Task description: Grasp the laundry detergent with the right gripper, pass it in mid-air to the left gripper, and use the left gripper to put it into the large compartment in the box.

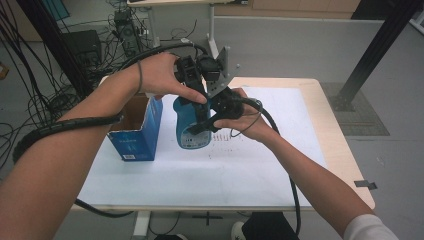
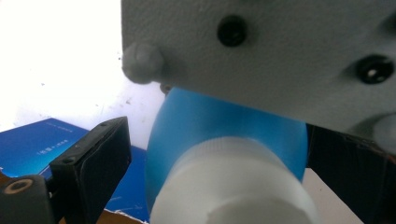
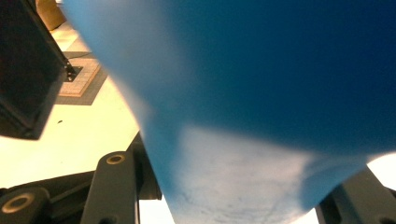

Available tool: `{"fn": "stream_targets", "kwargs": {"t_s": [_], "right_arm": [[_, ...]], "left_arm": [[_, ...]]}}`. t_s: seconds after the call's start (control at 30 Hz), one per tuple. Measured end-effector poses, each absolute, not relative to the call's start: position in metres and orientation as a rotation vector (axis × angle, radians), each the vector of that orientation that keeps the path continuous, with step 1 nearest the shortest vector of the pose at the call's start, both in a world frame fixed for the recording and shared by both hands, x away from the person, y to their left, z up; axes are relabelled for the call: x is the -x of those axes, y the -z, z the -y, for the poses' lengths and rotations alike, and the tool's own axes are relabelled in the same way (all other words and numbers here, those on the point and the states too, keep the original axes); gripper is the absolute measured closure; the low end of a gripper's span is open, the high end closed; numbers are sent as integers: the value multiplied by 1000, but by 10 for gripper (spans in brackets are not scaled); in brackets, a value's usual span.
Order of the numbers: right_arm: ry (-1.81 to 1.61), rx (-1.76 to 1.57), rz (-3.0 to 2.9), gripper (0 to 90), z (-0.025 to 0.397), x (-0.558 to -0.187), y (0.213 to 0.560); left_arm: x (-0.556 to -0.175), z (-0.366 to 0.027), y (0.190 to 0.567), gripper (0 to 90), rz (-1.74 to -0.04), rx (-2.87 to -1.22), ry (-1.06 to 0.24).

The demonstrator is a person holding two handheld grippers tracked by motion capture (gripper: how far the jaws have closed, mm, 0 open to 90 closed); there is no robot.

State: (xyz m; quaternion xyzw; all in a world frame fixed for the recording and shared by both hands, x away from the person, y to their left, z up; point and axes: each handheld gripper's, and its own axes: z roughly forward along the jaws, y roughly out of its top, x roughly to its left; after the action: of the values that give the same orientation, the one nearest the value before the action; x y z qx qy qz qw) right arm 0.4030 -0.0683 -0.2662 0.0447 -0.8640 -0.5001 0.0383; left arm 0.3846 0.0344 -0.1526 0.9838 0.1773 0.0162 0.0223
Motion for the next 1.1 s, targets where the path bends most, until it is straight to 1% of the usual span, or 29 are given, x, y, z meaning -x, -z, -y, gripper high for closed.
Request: {"fn": "stream_targets", "kwargs": {"t_s": [0.07, 0.1, 0.17, 1.1], "right_arm": [[1535, -136, 2642, 443, 69, -403, 266], [1536, -138, 2642, 443, 69, -403, 266], [1544, -155, 2654, 443, 68, -404, 266], [1522, -151, 2645, 442, 68, -401, 266]], "left_arm": [[-384, -34, 153, 69, -555, -3046, -48], [-385, -34, 152, 69, -531, -3061, -53], [-384, -35, 153, 69, -559, -3037, -52], [-383, -32, 153, 77, -537, -3061, -57]]}}
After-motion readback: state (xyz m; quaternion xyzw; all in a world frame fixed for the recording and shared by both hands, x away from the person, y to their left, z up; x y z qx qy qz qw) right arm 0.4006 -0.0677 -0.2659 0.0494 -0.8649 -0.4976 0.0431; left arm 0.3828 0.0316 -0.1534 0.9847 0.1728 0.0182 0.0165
